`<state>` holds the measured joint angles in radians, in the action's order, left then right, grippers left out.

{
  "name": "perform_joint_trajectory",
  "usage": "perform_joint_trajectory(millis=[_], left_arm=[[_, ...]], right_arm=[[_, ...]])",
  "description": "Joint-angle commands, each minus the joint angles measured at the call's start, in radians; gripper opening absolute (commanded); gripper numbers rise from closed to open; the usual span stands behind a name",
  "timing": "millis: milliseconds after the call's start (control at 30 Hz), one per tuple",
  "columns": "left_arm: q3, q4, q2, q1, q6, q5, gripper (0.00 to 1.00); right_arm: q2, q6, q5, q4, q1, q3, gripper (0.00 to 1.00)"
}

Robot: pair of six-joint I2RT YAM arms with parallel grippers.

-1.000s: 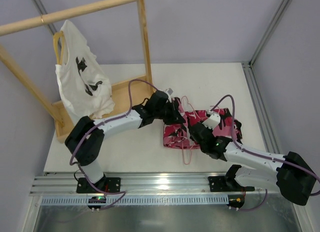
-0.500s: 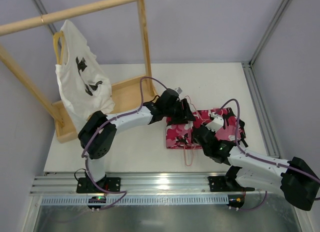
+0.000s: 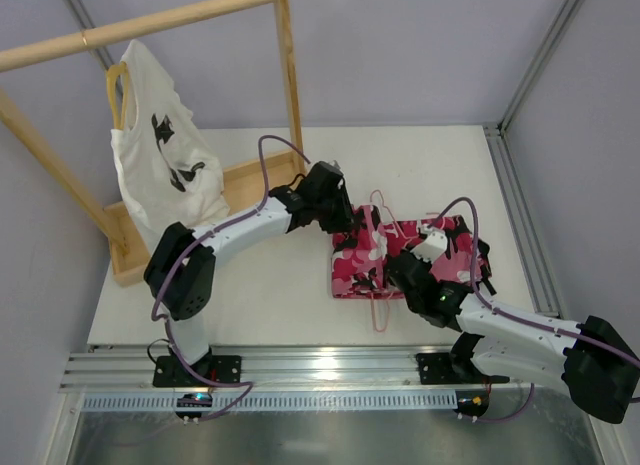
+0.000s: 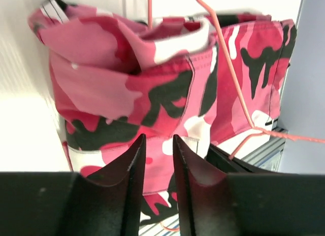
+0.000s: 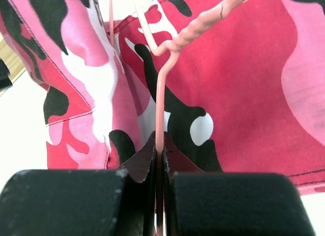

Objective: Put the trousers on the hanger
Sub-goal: Place trousers on hanger

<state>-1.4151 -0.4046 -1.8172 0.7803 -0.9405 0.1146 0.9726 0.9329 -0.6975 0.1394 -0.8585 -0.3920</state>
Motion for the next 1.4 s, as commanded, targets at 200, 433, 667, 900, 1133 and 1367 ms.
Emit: perform_joint_trajectory(millis=[200,433,667,900,1133,1367], left_arm=[[-0.036,0.183,-0.175,-0.013,0.045,0.114,0.22],[0.022,0.270,-0.240,-0.015,0.026,0.161,0.22],[0.080,0.251,-0.096,-0.024,0.031,0.142,0.42],[0.275,0.383,0.108,-0.030,0.088,0.183,0.57],[0.458,0.611,0.193,-0.024,0.091,0.296,0.61],[0.456,0.642,0.200,-0.013,0.137,0.292,0.66]], right_arm=[[0.018,-0.161,-0.043,-0.164,-0.007,-0.068,0.04],[0.069,-0.268,0.024,-0.264,-0.007,-0.074,0.04],[0.123,-0.316,0.141,-0.311,-0.007,-0.113,0.25],[0.028,-0.263,0.202,-0.311,-0.007,-0.045,0.38],[-0.034,-0.263,0.279,-0.351,-0.007,-0.013,0.42],[-0.043,-0.223,0.303,-0.365,-0.007,0.016,0.44]])
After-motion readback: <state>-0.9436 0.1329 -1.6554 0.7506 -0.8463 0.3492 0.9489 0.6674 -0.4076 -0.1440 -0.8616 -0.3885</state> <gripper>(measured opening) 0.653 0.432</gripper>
